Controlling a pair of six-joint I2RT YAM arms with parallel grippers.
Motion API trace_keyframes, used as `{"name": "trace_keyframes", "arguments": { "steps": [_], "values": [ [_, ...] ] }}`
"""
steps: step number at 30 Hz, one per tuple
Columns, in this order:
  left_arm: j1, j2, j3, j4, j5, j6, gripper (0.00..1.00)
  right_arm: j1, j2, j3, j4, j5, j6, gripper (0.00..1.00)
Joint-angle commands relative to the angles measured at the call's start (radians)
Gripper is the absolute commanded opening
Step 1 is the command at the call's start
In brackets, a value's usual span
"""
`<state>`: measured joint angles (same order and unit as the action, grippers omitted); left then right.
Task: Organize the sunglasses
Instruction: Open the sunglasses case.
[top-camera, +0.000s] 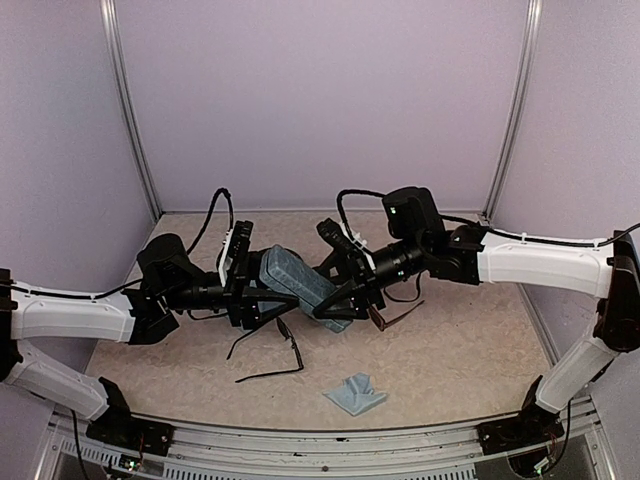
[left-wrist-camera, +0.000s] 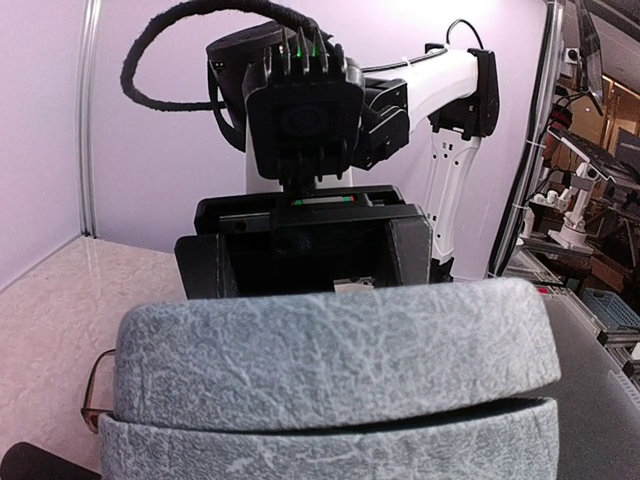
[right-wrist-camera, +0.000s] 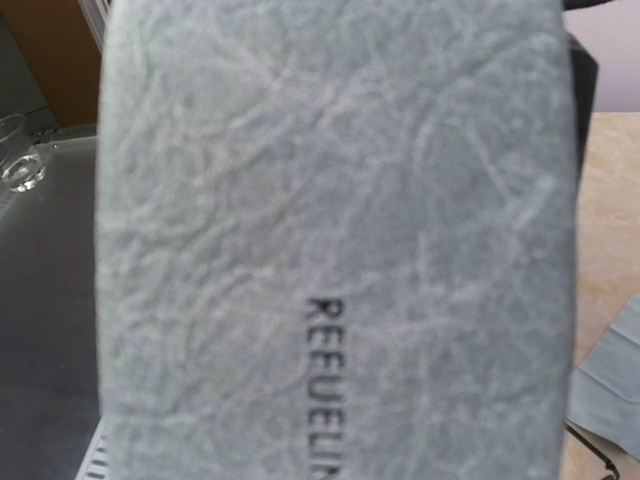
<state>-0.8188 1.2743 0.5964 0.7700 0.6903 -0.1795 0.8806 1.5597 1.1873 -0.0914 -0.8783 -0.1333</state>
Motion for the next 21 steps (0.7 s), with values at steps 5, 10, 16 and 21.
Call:
{"name": "trace_keyframes", "arguments": {
  "steps": [5, 10, 16, 21],
  "values": [
    [-0.004, 0.004, 0.007, 0.02, 0.015, 0.002, 0.13, -0.005, 0.005, -0.016, 0.07, 0.074, 0.067, 0.54],
    [-0.002, -0.005, 0.005, 0.007, -0.017, -0.001, 0.0, -0.005, -0.001, -0.009, 0.062, 0.11, 0.087, 0.74],
    [-0.002, -0.011, 0.005, -0.012, -0.03, 0.01, 0.0, -0.003, -0.002, 0.007, 0.043, 0.135, 0.086, 0.93],
    [-0.002, -0.002, 0.015, -0.039, -0.028, 0.024, 0.0, 0.008, 0.009, 0.021, 0.024, 0.156, 0.07, 0.94]
  ]
}}
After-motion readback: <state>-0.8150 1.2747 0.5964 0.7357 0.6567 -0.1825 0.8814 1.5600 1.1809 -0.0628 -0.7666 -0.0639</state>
